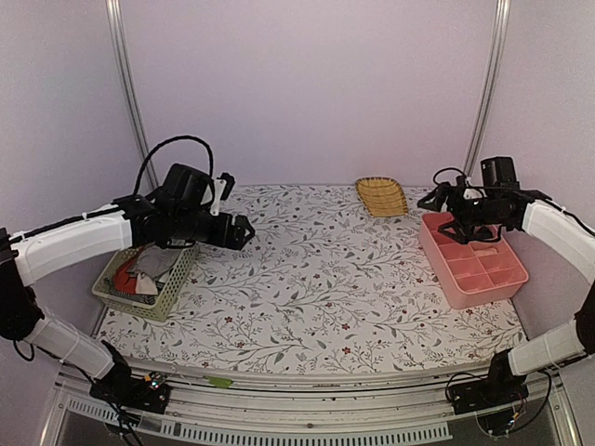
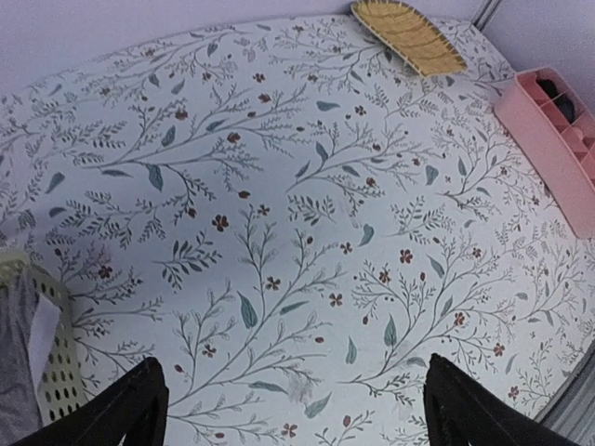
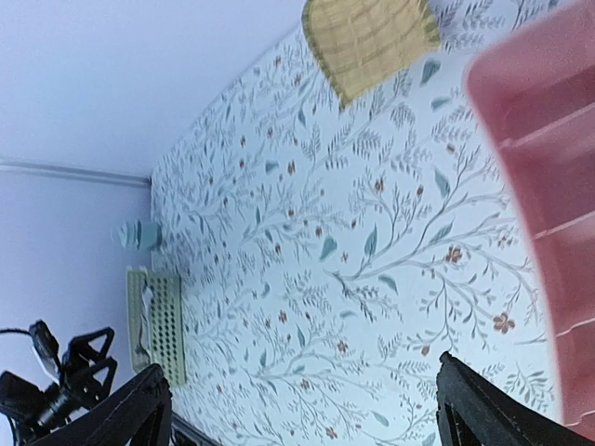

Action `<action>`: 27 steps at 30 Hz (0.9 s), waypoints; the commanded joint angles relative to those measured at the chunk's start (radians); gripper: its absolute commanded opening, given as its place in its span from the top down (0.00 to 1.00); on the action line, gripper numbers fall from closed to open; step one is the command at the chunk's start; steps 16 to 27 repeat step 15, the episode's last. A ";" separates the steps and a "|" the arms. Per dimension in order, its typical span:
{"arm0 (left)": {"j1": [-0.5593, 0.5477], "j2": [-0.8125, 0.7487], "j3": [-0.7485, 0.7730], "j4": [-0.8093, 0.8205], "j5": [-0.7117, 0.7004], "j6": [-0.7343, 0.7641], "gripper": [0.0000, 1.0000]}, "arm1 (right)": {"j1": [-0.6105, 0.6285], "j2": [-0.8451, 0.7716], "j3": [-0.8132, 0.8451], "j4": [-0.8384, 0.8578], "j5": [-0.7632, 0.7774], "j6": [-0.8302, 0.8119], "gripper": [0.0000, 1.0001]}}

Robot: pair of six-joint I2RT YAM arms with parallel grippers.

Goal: Roll the underwear
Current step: Reset both arms

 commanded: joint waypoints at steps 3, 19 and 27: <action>-0.138 -0.085 -0.188 -0.021 -0.037 -0.214 0.04 | 0.120 -0.097 -0.236 0.042 -0.027 -0.047 0.01; -0.331 -0.077 -0.256 -0.057 -0.117 -0.532 0.04 | 0.120 -0.317 -0.420 0.015 -0.006 -0.058 0.01; -0.331 -0.077 -0.256 -0.057 -0.117 -0.532 0.04 | 0.120 -0.317 -0.420 0.015 -0.006 -0.058 0.01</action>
